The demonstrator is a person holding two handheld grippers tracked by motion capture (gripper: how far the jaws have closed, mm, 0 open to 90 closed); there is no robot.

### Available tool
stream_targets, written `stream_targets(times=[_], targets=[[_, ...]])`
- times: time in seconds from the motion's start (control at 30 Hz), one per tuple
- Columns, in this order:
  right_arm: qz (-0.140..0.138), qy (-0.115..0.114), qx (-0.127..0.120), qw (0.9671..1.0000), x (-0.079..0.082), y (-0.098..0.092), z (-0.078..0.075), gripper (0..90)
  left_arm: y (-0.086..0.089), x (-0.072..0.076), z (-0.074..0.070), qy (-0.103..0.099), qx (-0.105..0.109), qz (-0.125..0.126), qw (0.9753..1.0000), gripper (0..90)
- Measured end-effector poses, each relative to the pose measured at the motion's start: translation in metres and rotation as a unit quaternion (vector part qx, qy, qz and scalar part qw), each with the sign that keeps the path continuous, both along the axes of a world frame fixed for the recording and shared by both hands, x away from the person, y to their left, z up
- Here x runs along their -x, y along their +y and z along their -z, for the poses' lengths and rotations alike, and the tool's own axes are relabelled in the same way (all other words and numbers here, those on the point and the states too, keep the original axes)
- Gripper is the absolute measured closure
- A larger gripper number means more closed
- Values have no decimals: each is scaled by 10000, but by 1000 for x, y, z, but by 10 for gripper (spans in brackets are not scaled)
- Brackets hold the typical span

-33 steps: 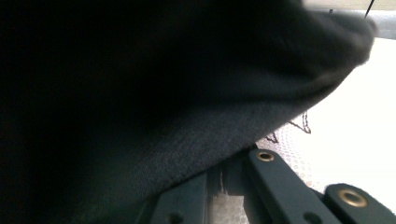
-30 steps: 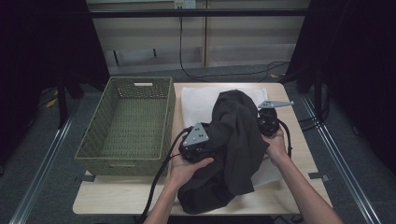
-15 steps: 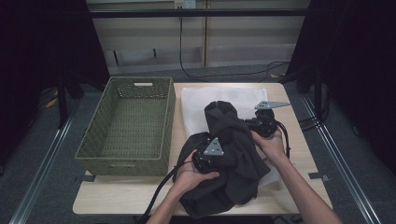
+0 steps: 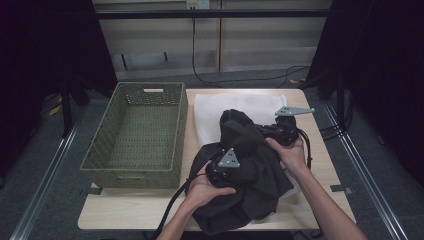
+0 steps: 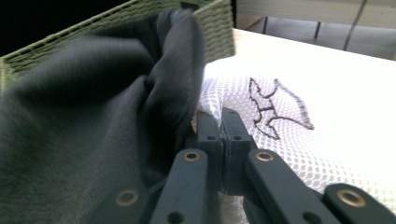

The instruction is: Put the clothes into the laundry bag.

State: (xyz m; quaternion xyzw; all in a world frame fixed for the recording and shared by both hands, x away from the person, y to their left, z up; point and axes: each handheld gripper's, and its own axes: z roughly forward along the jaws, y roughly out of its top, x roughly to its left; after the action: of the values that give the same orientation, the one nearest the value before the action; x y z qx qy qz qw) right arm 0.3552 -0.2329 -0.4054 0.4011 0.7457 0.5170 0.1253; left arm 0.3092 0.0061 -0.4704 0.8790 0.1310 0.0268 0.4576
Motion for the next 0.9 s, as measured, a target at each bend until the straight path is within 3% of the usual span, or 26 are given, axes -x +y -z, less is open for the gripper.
stream_targets(times=[0.03, 0.1, 0.17, 0.2, 0.23, 0.3, 0.37, 0.43, 0.53, 0.6, 0.67, 0.8, 0.9], targets=[[46, 25, 3, 10000, -1, -2, 1, 888, 3, 0, -2, 74, 215, 27, 9997, 363], [100, 60, 1, 9999, -1, -4, 4, 888, 9, 2, -8, 41, 308, -12, 9995, 282], [110, 52, 15, 9999, -2, -5, 5, 888, 16, 3, -15, 199, 540, -7, 9983, 238], [110, 52, 15, 9999, -2, -5, 5, 888, 16, 3, -15, 199, 540, -7, 9983, 229], [105, 44, 24, 9999, -2, -5, 5, 888, 20, 8, -22, 127, 717, -158, 9972, 229], [118, 46, 25, 9999, -2, -4, 5, 888, 31, 15, -41, -64, 977, -160, 9951, 195], [109, 45, 16, 9999, -3, -4, 6, 888, 35, 15, -47, -163, 1081, -195, 9938, 195], [112, 52, 10, 9999, -2, -5, 6, 888, 45, 4, -61, -329, 1263, -497, 9902, 175], [106, 50, 13, 9999, -2, -4, 6, 888, 47, -9, -68, -366, 1325, -677, 9882, 145], [89, 41, 13, 10000, -3, -4, 6, 888, 42, -34, -69, -368, 1211, -929, 9876, 101], [79, 32, 14, 10000, -2, -4, 6, 888, 37, -48, -65, -198, 1254, -1171, 9850, 34], [53, 16, 46, 10000, -2, -4, 5, 888, 29, -65, -55, -59, 1224, -1157, 9857, 29], [41, 19, 50, 10000, -1, -3, 5, 888, 10, -74, -42, 102, 899, -955, 9913, 70]])
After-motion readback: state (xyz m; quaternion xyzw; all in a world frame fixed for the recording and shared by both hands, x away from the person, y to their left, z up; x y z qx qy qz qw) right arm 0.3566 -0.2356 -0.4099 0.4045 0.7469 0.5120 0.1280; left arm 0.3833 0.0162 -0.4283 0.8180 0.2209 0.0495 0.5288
